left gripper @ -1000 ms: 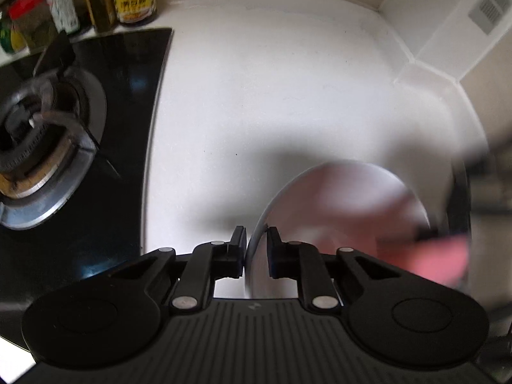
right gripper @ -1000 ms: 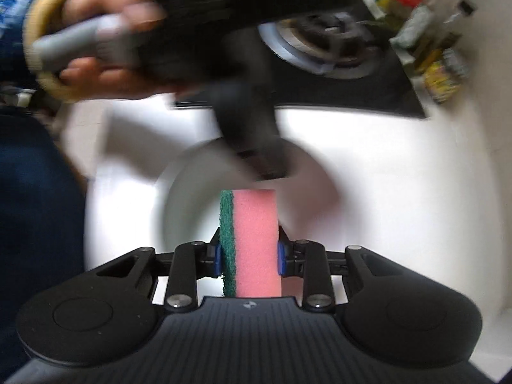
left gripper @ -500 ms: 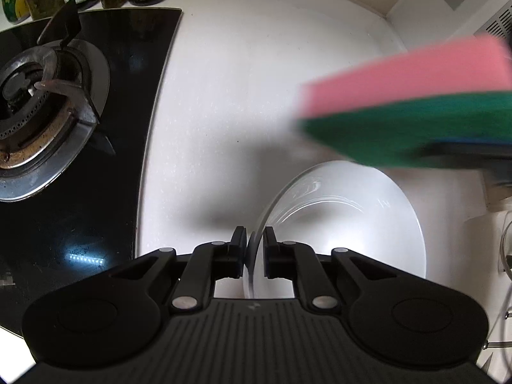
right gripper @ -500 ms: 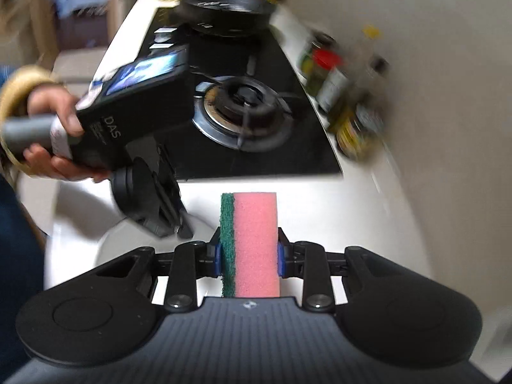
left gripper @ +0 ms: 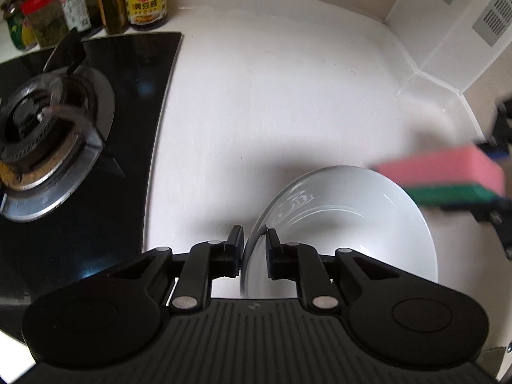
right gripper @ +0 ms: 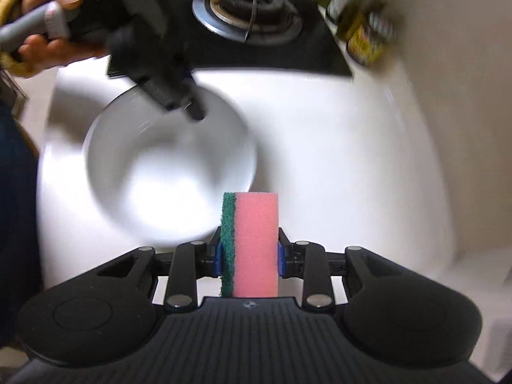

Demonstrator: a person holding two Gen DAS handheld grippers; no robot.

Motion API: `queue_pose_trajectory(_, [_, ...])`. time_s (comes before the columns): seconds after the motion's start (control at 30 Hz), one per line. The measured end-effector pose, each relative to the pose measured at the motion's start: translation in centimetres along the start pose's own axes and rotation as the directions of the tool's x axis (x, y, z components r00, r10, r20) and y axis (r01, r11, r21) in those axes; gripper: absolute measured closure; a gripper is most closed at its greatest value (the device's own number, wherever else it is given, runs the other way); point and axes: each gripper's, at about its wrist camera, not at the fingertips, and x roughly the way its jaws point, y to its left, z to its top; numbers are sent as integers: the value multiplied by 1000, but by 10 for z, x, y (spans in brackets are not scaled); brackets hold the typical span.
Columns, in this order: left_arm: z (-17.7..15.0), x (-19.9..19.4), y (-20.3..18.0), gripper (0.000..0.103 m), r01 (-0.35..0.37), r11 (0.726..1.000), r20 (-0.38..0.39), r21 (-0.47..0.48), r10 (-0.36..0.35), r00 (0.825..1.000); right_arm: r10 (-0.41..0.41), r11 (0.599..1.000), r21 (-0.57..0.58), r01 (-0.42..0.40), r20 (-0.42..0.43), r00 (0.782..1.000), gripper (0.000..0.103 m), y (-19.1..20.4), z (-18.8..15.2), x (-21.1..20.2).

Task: Clean bowl

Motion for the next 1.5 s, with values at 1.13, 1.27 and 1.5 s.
queue_pose_trajectory(1.13, [-15,-8,-19,87,-105,978,20,-181,111,994,-348,892,330,308,70,935,77,74,-43,-32])
queue_pose_trajectory(1.27, [-26,-13,-26,90,-112,976,-22,-185,110,994,-373,852,434,294,106,922,77,38,-14,-44])
queue_pose_trajectory(1.5, [1,-19,-12,93,-32,993,-77,-117,23,997,-501,864,117,490,84,862,77,67,32,20])
